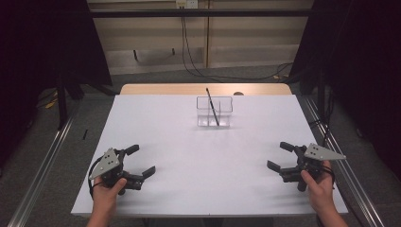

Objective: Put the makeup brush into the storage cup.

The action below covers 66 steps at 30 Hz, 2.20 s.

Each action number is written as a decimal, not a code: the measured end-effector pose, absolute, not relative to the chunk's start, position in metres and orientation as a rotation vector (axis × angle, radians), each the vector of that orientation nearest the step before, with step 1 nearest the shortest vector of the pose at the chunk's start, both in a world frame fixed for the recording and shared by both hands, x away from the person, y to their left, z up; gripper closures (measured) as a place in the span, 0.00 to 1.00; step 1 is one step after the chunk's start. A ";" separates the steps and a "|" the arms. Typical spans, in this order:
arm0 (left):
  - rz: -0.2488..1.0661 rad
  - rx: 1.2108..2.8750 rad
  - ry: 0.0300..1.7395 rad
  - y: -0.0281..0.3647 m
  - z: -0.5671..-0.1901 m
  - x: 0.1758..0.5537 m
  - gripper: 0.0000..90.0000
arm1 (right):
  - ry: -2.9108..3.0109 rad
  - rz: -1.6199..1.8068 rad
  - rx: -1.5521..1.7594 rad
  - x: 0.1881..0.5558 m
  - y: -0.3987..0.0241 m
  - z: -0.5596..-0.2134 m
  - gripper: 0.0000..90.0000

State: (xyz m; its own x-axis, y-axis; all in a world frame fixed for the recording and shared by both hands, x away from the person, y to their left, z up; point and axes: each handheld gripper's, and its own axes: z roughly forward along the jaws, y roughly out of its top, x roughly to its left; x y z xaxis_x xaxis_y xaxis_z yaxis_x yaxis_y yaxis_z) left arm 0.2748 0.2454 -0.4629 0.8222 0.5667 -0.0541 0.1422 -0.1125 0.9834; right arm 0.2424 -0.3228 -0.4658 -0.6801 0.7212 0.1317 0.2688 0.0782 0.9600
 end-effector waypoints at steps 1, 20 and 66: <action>0.398 1.671 0.560 0.245 -0.463 0.275 0.00 | 1.991 1.628 0.977 0.242 -0.324 -0.466 0.05; 0.399 1.667 0.561 0.246 -0.462 0.274 0.00 | 1.982 1.606 1.000 0.230 -0.337 -0.468 0.05; 0.404 1.684 0.556 0.242 -0.464 0.277 0.00 | 1.909 1.604 1.047 0.210 -0.357 -0.477 0.04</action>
